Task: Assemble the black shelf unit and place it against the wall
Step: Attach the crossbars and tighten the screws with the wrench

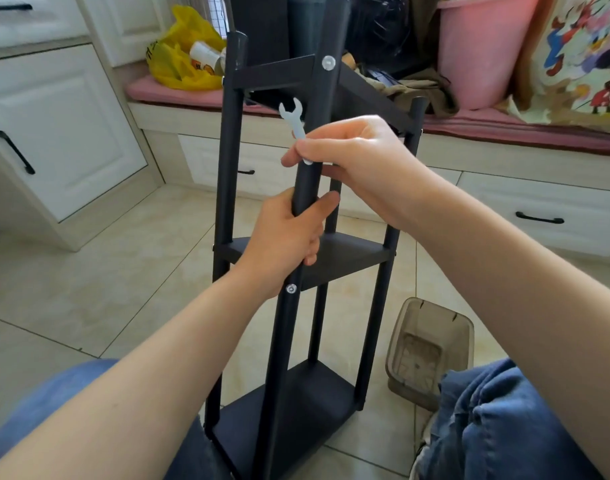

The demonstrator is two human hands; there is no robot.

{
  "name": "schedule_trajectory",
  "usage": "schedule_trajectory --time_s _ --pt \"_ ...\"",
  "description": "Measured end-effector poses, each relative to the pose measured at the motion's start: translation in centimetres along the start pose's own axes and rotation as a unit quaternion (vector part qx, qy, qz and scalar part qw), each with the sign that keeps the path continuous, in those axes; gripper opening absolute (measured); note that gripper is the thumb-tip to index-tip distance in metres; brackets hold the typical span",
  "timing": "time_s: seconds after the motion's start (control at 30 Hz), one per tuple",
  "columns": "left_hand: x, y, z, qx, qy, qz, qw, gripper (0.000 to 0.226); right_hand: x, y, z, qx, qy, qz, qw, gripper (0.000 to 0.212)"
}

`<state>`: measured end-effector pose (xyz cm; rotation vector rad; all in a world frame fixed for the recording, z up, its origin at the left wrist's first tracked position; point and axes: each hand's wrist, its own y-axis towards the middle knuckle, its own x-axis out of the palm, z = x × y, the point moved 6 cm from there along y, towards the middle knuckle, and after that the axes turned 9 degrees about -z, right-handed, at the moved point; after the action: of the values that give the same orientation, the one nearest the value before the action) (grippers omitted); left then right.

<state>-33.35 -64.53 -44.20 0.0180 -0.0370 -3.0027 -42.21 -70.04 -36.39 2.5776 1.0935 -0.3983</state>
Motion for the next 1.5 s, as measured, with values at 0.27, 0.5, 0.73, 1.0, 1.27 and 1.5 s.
schedule_trajectory --time_s 0.27,0.5,0.73,1.0,1.27,1.5 --pt "-0.7 0.3 0.3 0.003 -0.009 0.001 1.0 0.02 -1.4 -3.1 2.1 0.031 -0.038 -0.004 0.999 0.018" --pt "-1.7 0.7 -0.7 -0.026 -0.039 0.029 0.998 0.028 0.2 -6.1 7.1 0.116 -0.041 0.009 0.992 0.017" --pt "-3.2 1.4 -1.7 -0.02 -0.033 0.06 0.997 0.034 7.1 -10.0 12.1 0.147 0.066 0.049 0.986 0.018" --pt "-5.1 2.3 -2.8 -0.026 -0.031 0.061 0.997 0.036 12.4 -10.2 15.7 0.189 0.095 0.035 0.977 0.018" --pt "-5.5 2.9 -4.3 -0.044 -0.032 0.058 0.997 0.032 13.1 -7.8 15.7 0.192 0.085 0.034 0.977 0.021" --pt "-5.7 3.3 -4.7 -0.053 -0.028 0.055 0.997 0.032 13.0 -7.4 16.1 0.211 0.078 0.023 0.974 0.023"
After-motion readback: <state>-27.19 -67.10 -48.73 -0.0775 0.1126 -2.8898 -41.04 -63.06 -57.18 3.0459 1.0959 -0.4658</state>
